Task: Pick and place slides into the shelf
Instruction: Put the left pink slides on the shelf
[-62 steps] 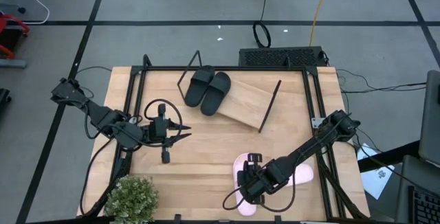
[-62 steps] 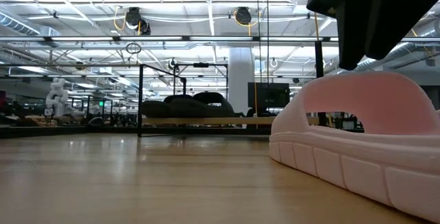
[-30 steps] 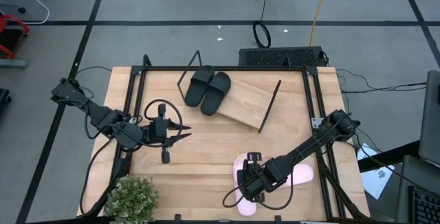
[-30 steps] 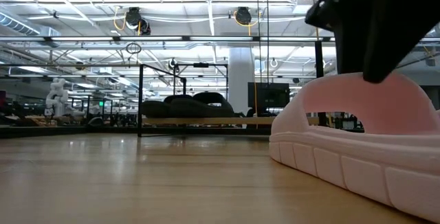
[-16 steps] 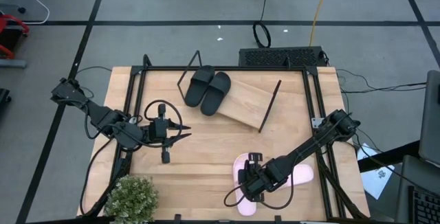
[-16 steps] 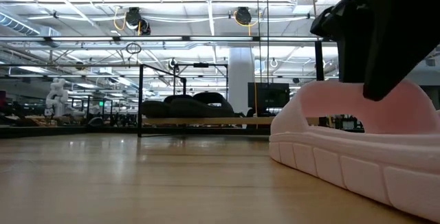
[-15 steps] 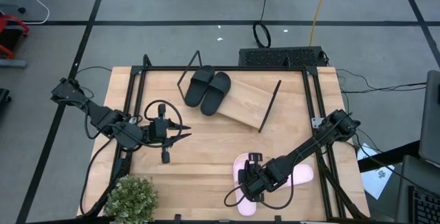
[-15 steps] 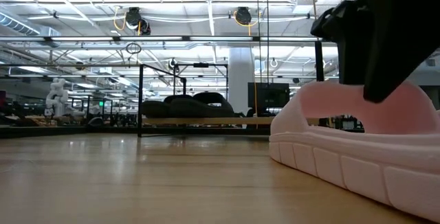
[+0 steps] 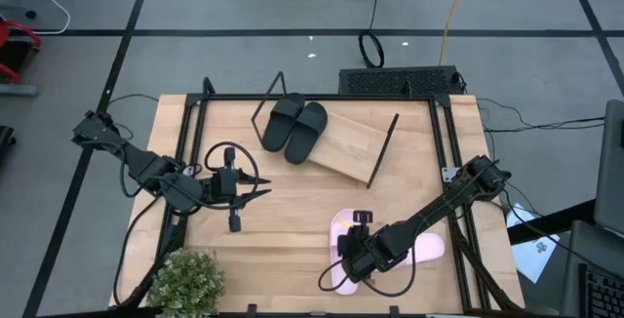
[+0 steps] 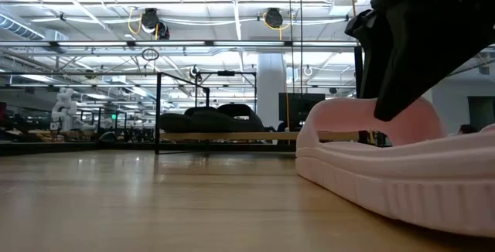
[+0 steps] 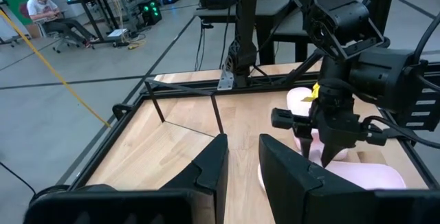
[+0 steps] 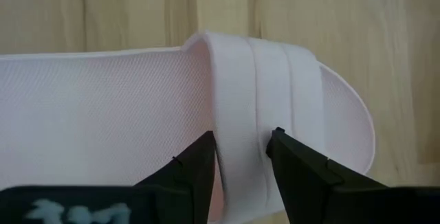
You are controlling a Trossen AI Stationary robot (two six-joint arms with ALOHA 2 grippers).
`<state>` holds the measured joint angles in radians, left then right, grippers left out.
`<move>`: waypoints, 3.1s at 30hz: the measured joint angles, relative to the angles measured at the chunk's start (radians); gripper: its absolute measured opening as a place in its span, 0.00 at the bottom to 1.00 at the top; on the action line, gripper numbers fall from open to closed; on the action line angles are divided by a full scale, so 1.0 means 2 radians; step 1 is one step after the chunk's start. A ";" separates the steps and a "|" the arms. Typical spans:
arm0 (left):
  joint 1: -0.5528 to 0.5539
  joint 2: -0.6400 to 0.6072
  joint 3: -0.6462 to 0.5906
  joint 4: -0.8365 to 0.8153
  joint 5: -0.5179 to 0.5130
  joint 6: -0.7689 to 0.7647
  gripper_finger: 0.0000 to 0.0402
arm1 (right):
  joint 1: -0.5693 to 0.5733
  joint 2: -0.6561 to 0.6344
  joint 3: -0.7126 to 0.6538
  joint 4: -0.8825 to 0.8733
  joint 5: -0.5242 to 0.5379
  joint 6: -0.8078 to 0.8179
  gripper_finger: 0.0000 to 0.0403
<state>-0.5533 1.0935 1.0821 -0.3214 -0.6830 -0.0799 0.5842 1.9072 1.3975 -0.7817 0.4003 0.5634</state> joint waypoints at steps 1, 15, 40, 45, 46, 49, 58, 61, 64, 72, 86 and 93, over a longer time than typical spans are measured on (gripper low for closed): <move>0.000 0.000 0.000 0.000 0.000 0.000 0.21 | 0.000 0.000 0.000 0.000 0.006 0.000 0.32; 0.000 0.000 0.000 0.000 0.000 -0.002 0.21 | -0.001 0.001 -0.001 0.004 0.051 -0.004 0.04; 0.000 0.000 0.000 0.000 -0.019 -0.004 0.21 | -0.075 -0.001 0.247 -0.072 0.218 -0.068 0.00; 0.000 0.000 0.000 0.000 -0.039 0.001 0.21 | -0.128 -0.001 0.251 -0.111 0.220 -0.075 0.00; 0.000 0.000 0.000 0.000 -0.040 0.004 0.21 | -0.139 -0.001 0.251 -0.124 0.220 -0.075 0.00; 0.000 0.000 0.000 0.000 -0.040 0.013 0.21 | -0.172 -0.001 0.251 -0.154 0.221 -0.075 0.00; 0.000 0.000 0.000 0.000 -0.044 0.038 0.21 | -0.248 -0.001 0.241 -0.168 0.232 -0.121 0.00; 0.000 0.000 0.000 0.000 -0.044 0.048 0.21 | -0.262 -0.001 0.223 -0.169 0.230 -0.125 0.00; 0.000 0.000 0.000 0.000 -0.044 0.057 0.21 | -0.271 -0.001 0.200 -0.169 0.230 -0.140 0.00; 0.005 0.000 0.000 0.000 -0.044 0.072 0.21 | -0.280 -0.001 0.135 -0.145 0.231 -0.185 0.00; 0.005 0.000 0.000 0.000 -0.066 0.095 0.21 | -0.305 -0.001 0.071 -0.040 0.245 -0.263 0.00; 0.005 0.000 0.000 0.000 -0.066 0.099 0.21 | -0.322 -0.001 0.068 -0.031 0.247 -0.274 0.00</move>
<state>-0.5426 1.0931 1.0824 -0.3207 -0.8146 0.1185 -0.0603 1.9049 1.5330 -0.8436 0.8935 0.0162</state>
